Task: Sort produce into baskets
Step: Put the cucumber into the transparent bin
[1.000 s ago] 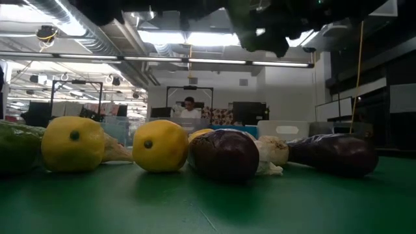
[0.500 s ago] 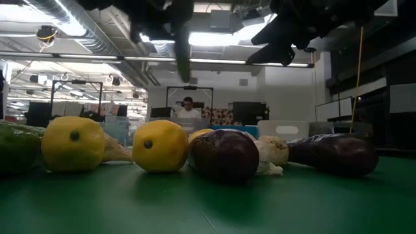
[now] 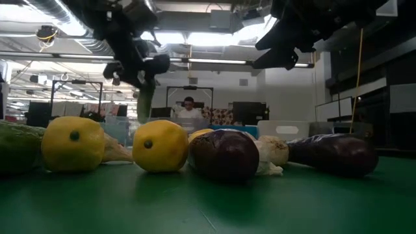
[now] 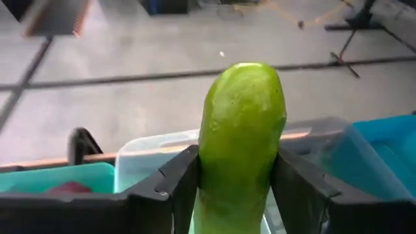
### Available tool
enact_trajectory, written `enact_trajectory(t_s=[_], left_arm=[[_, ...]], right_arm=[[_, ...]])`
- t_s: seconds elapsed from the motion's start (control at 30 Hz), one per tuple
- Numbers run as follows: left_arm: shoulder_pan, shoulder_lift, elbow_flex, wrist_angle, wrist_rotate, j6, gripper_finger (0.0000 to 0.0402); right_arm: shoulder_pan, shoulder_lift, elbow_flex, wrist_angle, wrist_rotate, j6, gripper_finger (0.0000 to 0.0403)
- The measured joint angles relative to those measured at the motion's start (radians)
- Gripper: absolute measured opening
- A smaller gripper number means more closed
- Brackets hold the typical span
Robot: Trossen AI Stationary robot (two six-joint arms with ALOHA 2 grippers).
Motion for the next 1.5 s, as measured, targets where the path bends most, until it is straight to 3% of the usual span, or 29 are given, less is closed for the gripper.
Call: enact_trajectory(t_s=[0.37, 0.73, 1.17, 1.37, 1.5], left_arm=[[0.153, 0.069, -0.007, -0.039, 0.23, -0.004, 0.0169], [0.162, 0.108, -0.007, -0.06, 0.303, 0.012, 0.0171], [0.162, 0.108, -0.005, -0.062, 0.329, 0.029, 0.0306], [0.14, 0.086, 0.056, -0.053, 0.474, 0.118, 0.0314], [0.081, 0.032, 0.105, -0.05, 0.553, 0.184, 0.0311]], right_arm=[[0.0, 0.0, 0.0, -0.018, -0.035, 0.022, 0.0319], [0.0, 0.0, 0.0, -0.021, -0.036, 0.022, 0.0319], [0.0, 0.0, 0.0, -0.021, -0.069, 0.022, 0.0319], [0.0, 0.0, 0.0, -0.028, -0.065, 0.014, 0.0319], [0.0, 0.0, 0.0, -0.068, 0.003, 0.01, 0.0319]])
